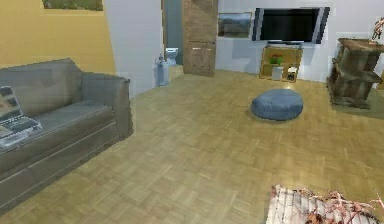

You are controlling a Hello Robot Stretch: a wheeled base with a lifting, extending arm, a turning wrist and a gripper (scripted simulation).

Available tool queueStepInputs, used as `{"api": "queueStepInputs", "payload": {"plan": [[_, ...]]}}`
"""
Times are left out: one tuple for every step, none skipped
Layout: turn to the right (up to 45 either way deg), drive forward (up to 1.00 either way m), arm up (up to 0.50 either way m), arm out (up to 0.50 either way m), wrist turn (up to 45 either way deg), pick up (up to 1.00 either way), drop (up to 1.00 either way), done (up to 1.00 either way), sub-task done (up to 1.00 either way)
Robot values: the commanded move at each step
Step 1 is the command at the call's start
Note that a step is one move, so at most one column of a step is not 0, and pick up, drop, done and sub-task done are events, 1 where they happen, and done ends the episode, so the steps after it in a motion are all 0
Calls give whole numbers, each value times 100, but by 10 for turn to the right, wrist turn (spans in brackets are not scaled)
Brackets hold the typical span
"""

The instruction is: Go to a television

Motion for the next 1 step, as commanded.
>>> {"api": "queueStepInputs", "payload": {"plan": [[-120, 0, 0, 0, 0, 0, 0, 0, 0]]}}
